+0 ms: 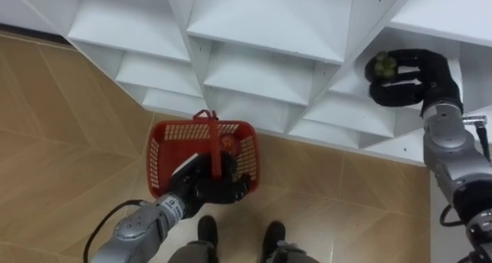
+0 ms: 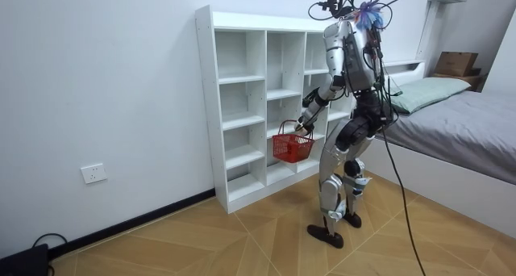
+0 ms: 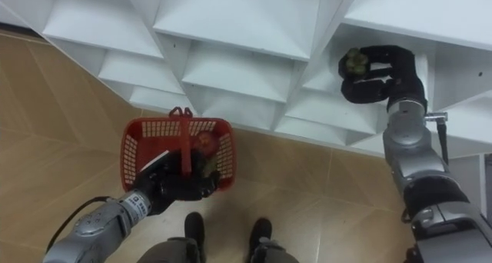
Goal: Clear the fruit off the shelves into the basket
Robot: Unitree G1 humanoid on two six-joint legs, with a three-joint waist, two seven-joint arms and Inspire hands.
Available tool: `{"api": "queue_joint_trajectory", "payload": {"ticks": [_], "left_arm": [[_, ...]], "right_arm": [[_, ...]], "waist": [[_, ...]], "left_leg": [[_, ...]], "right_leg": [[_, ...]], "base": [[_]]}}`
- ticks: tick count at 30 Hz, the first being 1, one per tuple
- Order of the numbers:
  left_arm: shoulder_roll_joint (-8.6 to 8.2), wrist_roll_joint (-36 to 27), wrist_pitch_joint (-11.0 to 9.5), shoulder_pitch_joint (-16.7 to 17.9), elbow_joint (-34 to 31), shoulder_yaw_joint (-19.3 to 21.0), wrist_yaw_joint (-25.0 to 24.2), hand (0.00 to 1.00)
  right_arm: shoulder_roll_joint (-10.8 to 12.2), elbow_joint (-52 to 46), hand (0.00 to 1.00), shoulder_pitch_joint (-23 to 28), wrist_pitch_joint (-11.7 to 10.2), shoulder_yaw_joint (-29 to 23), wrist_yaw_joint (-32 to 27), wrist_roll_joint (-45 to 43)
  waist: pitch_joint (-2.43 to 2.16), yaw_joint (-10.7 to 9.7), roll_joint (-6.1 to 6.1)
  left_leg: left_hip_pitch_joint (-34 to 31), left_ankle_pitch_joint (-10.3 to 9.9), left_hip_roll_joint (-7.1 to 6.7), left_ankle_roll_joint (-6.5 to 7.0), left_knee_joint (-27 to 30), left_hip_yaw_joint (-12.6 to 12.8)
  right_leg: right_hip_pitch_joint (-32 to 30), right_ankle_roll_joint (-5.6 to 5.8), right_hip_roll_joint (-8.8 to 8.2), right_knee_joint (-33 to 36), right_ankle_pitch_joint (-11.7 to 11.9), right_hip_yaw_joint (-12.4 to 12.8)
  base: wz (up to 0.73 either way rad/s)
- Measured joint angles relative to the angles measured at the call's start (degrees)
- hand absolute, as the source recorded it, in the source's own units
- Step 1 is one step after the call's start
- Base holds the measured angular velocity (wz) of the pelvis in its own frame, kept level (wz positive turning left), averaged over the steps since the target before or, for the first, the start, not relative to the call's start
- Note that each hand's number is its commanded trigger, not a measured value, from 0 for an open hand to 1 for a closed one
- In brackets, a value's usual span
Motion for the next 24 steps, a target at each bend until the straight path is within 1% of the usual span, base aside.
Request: {"api": "queue_joint_trajectory", "payload": {"ticks": [5, 10, 13, 16, 20, 22, 24], "left_arm": [[-0.29, -0.04, 0.00, 0.02, 0.00, -0.02, 0.00, 1.00], [-0.14, 0.03, 0.00, 0.24, -0.19, 0.13, 0.04, 1.00], [0.36, 0.03, -0.01, 0.31, -0.77, 0.43, 0.04, 1.00], [0.37, -0.07, -0.02, 0.30, -0.95, 1.51, 0.14, 1.00], [0.15, 0.74, -0.02, 0.82, -1.87, 3.73, 0.58, 1.00], [-0.18, 1.04, -0.28, 1.44, -3.33, 4.87, 0.82, 1.00], [-0.37, 1.03, -0.71, 1.47, -3.59, 5.00, 0.85, 1.00]], "right_arm": [[0.61, -0.50, 1.00, 0.20, 0.10, 0.03, 1.42, 2.39], [0.80, -2.50, 1.00, 0.86, 0.13, 0.53, 4.10, 1.94], [1.02, -5.19, 1.00, 2.54, 0.17, 0.66, 5.68, 1.04], [1.40, -9.35, 1.00, 5.67, 0.23, 0.61, 6.66, -0.36], [1.38, -14.54, 1.00, 9.35, 0.24, 0.48, 7.51, -0.46], [1.38, -17.39, 1.00, 11.75, 0.09, 0.44, 8.37, -0.40], [1.45, -18.12, 1.00, 12.77, 0.09, 0.50, 9.14, -0.41]], "waist": [[-0.09, -0.14, 0.15], [-0.24, -0.13, 0.42], [-0.40, -0.15, 0.70], [-0.64, -0.74, 1.06], [-0.84, -1.74, 1.04], [-1.18, -2.03, 1.24], [-1.37, -2.00, 1.27]], "left_leg": [[0.12, 0.02, 0.00, -0.02, 0.05, -0.12], [0.01, 0.02, 0.04, -0.02, 0.35, -0.54], [-0.09, 0.02, 0.05, -0.02, 0.56, -0.63], [-0.38, 0.04, 0.06, 0.00, 0.84, -0.72], [-0.43, 0.07, 0.06, 0.05, 0.97, -0.61], [-0.27, 0.07, 0.05, 0.06, 1.06, -0.49], [0.00, 0.07, 0.01, 0.06, 1.10, -0.36]], "right_leg": [[0.31, -0.05, 0.03, 0.01, 0.06, -0.18], [0.37, -0.06, -0.04, -0.03, 0.07, -0.40], [0.35, -0.05, -0.11, 0.06, 0.07, -0.45], [0.24, -0.04, -0.25, 0.38, 0.06, -0.66], [-0.02, -0.06, -0.25, 0.93, 0.05, -0.46], [-0.02, -0.07, -0.23, 1.29, 0.06, -0.23], [-0.02, -0.07, -0.23, 1.58, 0.06, 0.02]], "base": [[0.00], [0.01], [0.00], [0.03], [-0.01], [-0.05], [-0.04]]}}
